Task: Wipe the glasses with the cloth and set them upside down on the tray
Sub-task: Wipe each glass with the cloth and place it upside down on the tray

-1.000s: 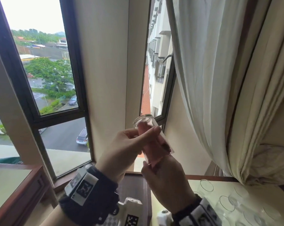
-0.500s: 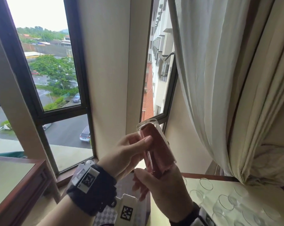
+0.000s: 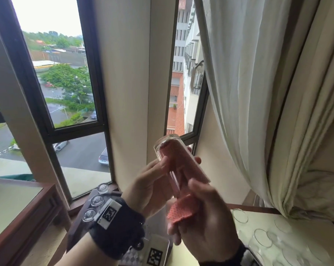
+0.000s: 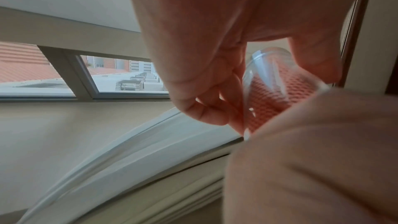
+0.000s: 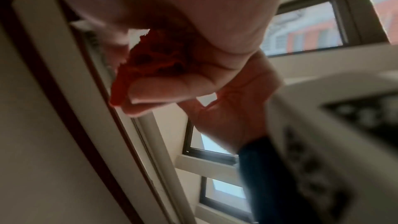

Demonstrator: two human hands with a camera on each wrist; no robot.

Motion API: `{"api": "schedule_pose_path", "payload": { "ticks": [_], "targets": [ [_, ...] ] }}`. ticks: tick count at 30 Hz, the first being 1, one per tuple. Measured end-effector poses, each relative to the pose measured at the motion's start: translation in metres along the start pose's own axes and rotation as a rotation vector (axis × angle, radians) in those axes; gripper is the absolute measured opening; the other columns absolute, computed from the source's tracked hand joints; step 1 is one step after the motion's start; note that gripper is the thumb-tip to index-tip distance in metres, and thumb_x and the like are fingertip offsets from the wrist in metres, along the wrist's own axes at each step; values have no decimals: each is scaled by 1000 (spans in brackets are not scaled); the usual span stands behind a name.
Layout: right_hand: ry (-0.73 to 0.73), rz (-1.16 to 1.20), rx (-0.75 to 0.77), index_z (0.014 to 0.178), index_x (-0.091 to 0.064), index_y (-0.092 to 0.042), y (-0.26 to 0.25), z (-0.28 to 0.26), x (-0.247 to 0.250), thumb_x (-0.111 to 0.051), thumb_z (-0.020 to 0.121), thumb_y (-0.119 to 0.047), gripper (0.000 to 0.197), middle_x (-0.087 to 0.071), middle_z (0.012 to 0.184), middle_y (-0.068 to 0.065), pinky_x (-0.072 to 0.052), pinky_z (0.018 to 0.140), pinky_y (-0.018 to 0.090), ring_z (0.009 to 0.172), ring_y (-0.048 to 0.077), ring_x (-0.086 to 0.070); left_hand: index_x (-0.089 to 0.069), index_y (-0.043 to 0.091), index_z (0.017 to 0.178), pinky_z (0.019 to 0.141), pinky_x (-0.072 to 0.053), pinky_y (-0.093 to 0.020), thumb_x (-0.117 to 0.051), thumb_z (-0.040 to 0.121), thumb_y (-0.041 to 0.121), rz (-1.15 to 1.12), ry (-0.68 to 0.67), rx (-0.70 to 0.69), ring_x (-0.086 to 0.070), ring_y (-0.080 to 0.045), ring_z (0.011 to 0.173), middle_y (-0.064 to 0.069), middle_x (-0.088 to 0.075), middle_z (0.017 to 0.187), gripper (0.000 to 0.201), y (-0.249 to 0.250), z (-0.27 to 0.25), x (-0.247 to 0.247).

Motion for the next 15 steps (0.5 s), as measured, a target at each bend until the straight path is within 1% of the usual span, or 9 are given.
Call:
{"api": "schedule_pose_path", "payload": {
  "ticks": [2, 3, 5, 7, 8, 10, 12, 14, 15],
  "targets": [
    [11, 130, -5, 139, -51, -6, -4, 1, 7, -58, 96, -42, 57, -58, 132, 27, -53, 40, 25, 44, 22, -62, -57, 4, 148, 115, -45, -58, -80, 92, 38, 82, 4, -19, -61, -34, 131, -21, -61, 144, 69, -1, 4, -1],
    [66, 130, -11, 136, -54, -4, -5, 1, 16, -54, 97, -46, 57, -59, 130, 27, -50, 37, 23, 40, 19, -60, -50, 3, 153, 120, -38, -61, -77, 95, 37, 133, 11, -22, -55, -36, 138, -23, -55, 152, 73, -2, 5, 0],
    [245, -10, -7, 127, -62, -6, -9, -3, 42, -57, 92, -50, 56, -60, 115, 36, -42, 32, 20, 31, 15, -51, -44, 2, 155, 119, -40, -59, -76, 96, 41, 226, 74, 8, -51, -38, 143, -28, -49, 156, 78, -8, 4, 8],
    [431, -248, 17, 111, -72, -10, -18, -10, 66, -66, 88, -53, 48, -53, 96, 48, -35, 33, 19, 30, 15, -42, -51, 3, 150, 113, -47, -52, -76, 94, 49, 319, 152, 40, -55, -36, 140, -27, -55, 150, 76, -15, 0, 21],
    [503, -353, 45, 101, -75, -14, -25, -15, 74, -70, 88, -51, 40, -51, 85, 48, -34, 34, 20, 31, 17, -40, -56, 7, 147, 113, -48, -51, -72, 96, 51, 384, 183, 46, -58, -35, 138, -24, -61, 146, 70, -17, -3, 25],
    [579, -582, 115, 86, -77, -19, -40, -21, 81, -70, 89, -42, 24, -54, 62, 33, -35, 36, 24, 34, 21, -43, -64, 15, 141, 113, -49, -51, -60, 103, 46, 499, 244, 50, -63, -33, 133, -15, -69, 139, 49, -16, -9, 34],
    [559, -846, 196, 82, -75, -19, -50, -23, 76, -72, 88, -33, 15, -60, 50, 10, -41, 37, 26, 37, 21, -53, -69, 16, 135, 107, -51, -47, -57, 106, 41, 520, 312, 49, -66, -33, 128, -13, -72, 133, 41, -10, -15, 37],
    [454, -1088, 304, 89, -75, -20, -51, -21, 64, -74, 88, -29, 9, -68, 55, -1, -49, 43, 21, 42, 12, -62, -70, 12, 131, 105, -50, -49, -61, 99, 56, 482, 391, 65, -67, -33, 122, -16, -73, 129, 56, -2, -19, 36],
    [394, -1224, 382, 97, -76, -19, -50, -20, 55, -75, 90, -27, 11, -73, 67, -7, -52, 50, 17, 51, 6, -67, -69, 10, 130, 107, -48, -52, -60, 91, 68, 474, 428, 83, -67, -34, 120, -18, -73, 126, 71, 2, -21, 36]
  ]
}}
Point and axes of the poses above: each hand's wrist, its own z-axis towards the middle knuckle, its own x-axis out of the back of the hand, y = z × x, the point moved 10 cm from there along z, towards the middle knuckle
